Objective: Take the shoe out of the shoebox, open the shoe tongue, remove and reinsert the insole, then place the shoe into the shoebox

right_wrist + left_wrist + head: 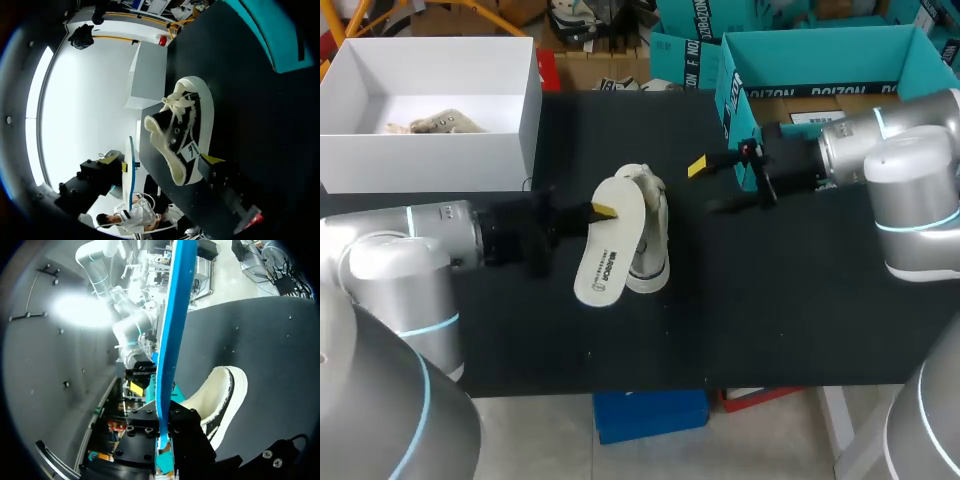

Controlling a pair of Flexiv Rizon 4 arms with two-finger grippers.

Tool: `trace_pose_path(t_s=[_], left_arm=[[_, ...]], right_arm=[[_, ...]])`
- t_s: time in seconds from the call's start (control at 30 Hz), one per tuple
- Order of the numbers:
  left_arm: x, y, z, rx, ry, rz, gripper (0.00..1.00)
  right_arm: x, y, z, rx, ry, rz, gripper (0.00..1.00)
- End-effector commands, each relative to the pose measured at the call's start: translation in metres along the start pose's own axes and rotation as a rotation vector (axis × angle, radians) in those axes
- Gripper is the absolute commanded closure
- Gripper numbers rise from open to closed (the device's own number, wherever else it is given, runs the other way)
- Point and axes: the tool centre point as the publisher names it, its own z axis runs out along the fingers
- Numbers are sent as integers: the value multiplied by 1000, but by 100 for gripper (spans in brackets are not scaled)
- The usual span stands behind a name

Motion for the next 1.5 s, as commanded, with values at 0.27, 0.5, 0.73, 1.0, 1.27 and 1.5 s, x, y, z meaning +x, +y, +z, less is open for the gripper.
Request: trace_pose_path(t_s=[0.27,0.5,0.73,1.0,1.27,1.5], left_arm=[[8,-14,-27,65,209,-14,100],[6,-3,-23,95,251,4,100],[4,-1,-13,141,288,6,100],[5,-4,-6,172,331,-4,100],[8,-6,-3,208,367,-17,100],[12,-5,-1,239,409,-6,100]], right_arm=[[10,-17,-27,-103,-137,35,0],[13,-37,-46,-151,-201,52,0],[16,-56,-59,-197,-232,73,0],[21,-70,-67,-255,-271,100,0],[35,-87,-80,-340,-326,110,0],[45,-102,-89,-400,-349,118,0]])
